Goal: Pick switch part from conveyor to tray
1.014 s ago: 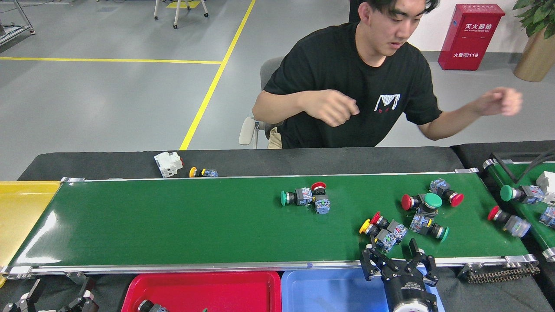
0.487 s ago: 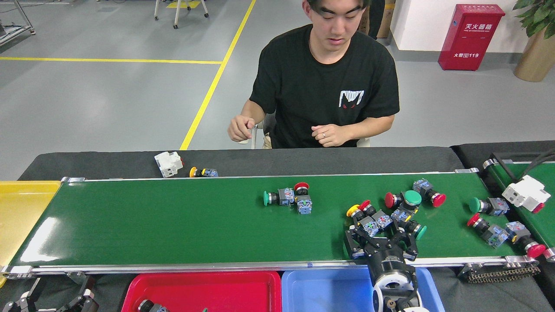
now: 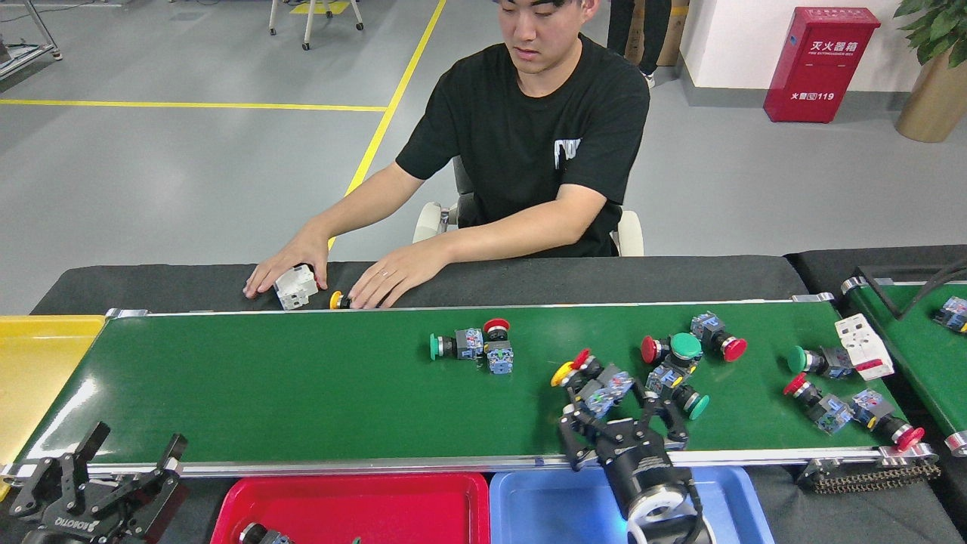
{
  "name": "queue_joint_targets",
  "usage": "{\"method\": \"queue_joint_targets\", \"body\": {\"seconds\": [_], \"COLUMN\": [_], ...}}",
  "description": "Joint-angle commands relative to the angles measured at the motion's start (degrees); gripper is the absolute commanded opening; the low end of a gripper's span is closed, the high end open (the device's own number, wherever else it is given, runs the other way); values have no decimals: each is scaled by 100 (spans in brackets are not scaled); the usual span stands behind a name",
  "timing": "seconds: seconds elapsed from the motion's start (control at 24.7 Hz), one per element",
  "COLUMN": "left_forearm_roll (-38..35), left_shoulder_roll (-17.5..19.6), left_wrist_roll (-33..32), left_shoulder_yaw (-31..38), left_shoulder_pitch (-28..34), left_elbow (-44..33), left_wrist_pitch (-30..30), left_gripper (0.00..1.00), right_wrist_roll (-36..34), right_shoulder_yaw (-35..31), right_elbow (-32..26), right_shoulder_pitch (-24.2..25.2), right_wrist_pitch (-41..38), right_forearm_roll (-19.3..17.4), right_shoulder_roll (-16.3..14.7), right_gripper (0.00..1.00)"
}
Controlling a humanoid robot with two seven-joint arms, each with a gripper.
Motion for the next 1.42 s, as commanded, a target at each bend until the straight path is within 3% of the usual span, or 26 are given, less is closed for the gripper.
{"method": "queue_joint_targets", "body": {"seconds": [0.0, 0.12, 0.32, 0.41, 0.53, 0.61, 0.69, 0.81, 0.93, 1.18, 1.38], "left_forearm_roll": [-21, -30, -30, -30, -30, -30, -39, -30, -39, -548, -725], "left_shoulder_roll": [144, 584, 698, 698, 601, 505, 452, 452, 461, 469, 452], "left_wrist_roll": [-20, -20, -11, -11, -11, -11, 24, 94, 411, 1017, 1211], "left_shoulder_yaw": [-341, -1140, -1914, -2090, -2652, -2969, -3434, -3874, -3935, -3935, -3953], "left_shoulder_pitch": [-263, -799, -1608, -1695, -1933, -2126, -2478, -2996, -3348, -3901, -3902], "left_elbow": [158, 808, 1713, 1854, 2126, 2416, 2812, 3436, 3955, 5009, 5062], "left_wrist_pitch": [-113, -113, -113, -113, -113, -113, 379, 985, 1179, 1196, 1038], "left_gripper": [100, 100, 100, 100, 100, 100, 100, 100, 100, 100, 100], "right_wrist_roll": [-301, -380, -415, -494, -784, -1030, -1065, -1030, -907, -661, -485], "right_shoulder_yaw": [557, 1085, 962, 346, -769, -1262, -1710, -1789, -1658, -1069, -902], "right_elbow": [-121, -69, -121, -297, -631, -649, -561, -279, 2, 590, 977], "right_shoulder_pitch": [-37, -37, -10, 130, 833, 1036, 1123, 939, 587, -89, -502], "right_wrist_pitch": [-172, -207, -154, 22, 610, 927, 1156, 1270, 1296, 1296, 1296], "right_forearm_roll": [10, 10, 1, -17, -43, -69, -69, -61, 10, 27, 36], "right_shoulder_roll": [-6, -50, -68, -121, -103, -112, -112, -77, -68, 81, 178], "right_gripper": [99, 100, 100, 100, 100, 100, 100, 100, 100, 100, 100]}}
